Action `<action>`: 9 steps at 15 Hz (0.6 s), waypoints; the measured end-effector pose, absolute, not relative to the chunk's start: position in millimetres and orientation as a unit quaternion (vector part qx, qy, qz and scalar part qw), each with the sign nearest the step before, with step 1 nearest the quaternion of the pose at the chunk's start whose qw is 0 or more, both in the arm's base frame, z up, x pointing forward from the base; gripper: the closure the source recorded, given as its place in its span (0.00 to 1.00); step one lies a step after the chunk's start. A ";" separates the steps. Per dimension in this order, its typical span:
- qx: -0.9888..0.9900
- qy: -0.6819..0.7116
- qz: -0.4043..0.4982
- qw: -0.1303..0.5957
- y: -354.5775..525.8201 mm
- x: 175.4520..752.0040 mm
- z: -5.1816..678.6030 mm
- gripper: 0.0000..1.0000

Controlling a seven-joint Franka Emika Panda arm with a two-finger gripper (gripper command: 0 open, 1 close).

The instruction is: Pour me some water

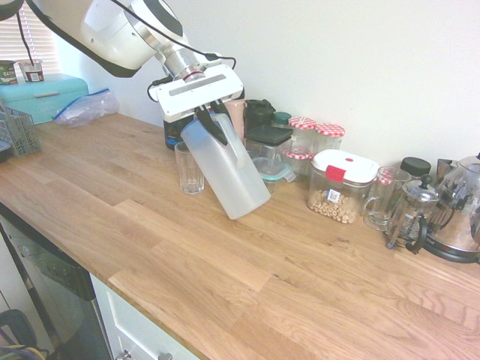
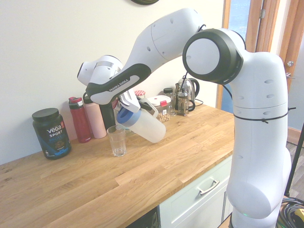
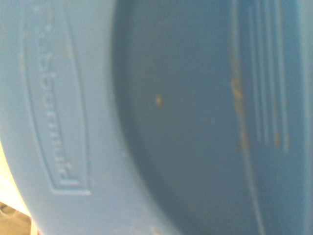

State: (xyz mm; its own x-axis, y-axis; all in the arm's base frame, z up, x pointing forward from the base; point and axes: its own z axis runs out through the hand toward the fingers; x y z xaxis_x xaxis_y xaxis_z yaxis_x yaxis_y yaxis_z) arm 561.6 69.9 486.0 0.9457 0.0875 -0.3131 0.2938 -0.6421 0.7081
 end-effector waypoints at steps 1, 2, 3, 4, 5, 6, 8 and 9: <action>0.906 0.098 -0.115 0.396 63.2 561.0 494.3 1.00; 0.916 0.088 -0.100 0.377 53.6 559.3 506.2 1.00; 0.928 0.075 -0.083 0.355 43.2 555.5 519.3 1.00; 0.939 0.061 -0.067 0.332 33.2 549.5 533.6 1.00; 0.949 0.047 -0.052 0.308 21.0 541.7 548.2 1.00; 0.958 0.032 -0.038 0.283 7.2 533.0 562.8 1.00; 0.972 -0.008 -0.013 0.235 -27.7 514.1 588.0 1.00; 0.977 -0.032 -0.004 0.211 -44.9 506.4 598.7 1.00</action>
